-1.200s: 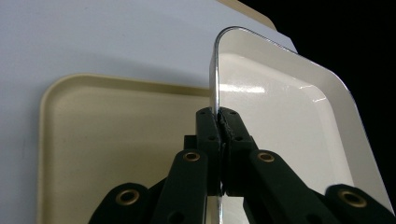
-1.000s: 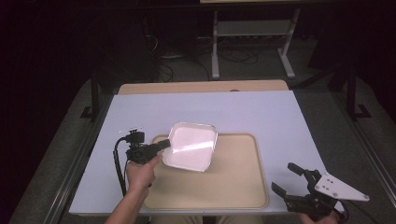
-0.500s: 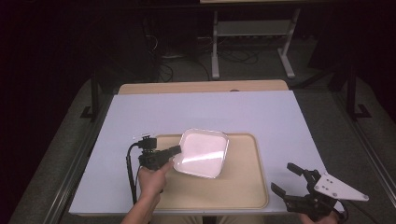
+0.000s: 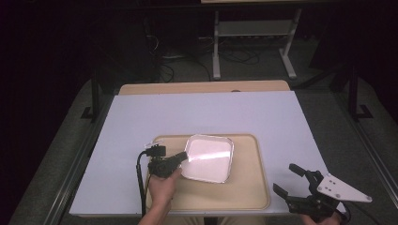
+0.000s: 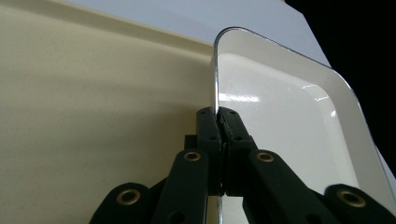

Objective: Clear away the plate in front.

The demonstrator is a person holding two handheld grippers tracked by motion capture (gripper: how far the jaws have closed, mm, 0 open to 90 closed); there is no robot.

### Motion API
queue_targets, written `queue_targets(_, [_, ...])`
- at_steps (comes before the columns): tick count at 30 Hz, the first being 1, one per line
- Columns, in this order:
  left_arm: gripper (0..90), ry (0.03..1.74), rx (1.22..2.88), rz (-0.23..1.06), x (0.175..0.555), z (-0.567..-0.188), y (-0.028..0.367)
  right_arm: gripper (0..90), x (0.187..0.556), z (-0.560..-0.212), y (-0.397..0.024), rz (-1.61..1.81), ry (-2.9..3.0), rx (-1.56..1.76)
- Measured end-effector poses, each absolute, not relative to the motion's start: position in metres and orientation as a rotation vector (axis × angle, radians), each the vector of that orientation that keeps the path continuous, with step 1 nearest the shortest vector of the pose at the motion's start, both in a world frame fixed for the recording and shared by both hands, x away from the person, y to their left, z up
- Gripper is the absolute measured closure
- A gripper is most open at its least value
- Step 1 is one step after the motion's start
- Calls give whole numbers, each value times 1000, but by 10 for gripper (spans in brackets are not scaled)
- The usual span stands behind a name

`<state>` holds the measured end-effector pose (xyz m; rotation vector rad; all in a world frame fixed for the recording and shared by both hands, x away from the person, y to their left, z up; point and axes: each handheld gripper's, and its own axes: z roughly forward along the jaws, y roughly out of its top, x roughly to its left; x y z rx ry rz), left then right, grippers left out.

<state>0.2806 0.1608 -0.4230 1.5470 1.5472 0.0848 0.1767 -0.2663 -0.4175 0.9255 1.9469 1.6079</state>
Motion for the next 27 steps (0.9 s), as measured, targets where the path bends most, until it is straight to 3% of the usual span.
queue_targets(13, [885,1617,1532,214,263,-430,159,135,179,-419,-268,1638,1954,925])
queue_targets(27, [885,1730,1530,210,259,-442,165,136,178,-418,-269,1654,1941,925])
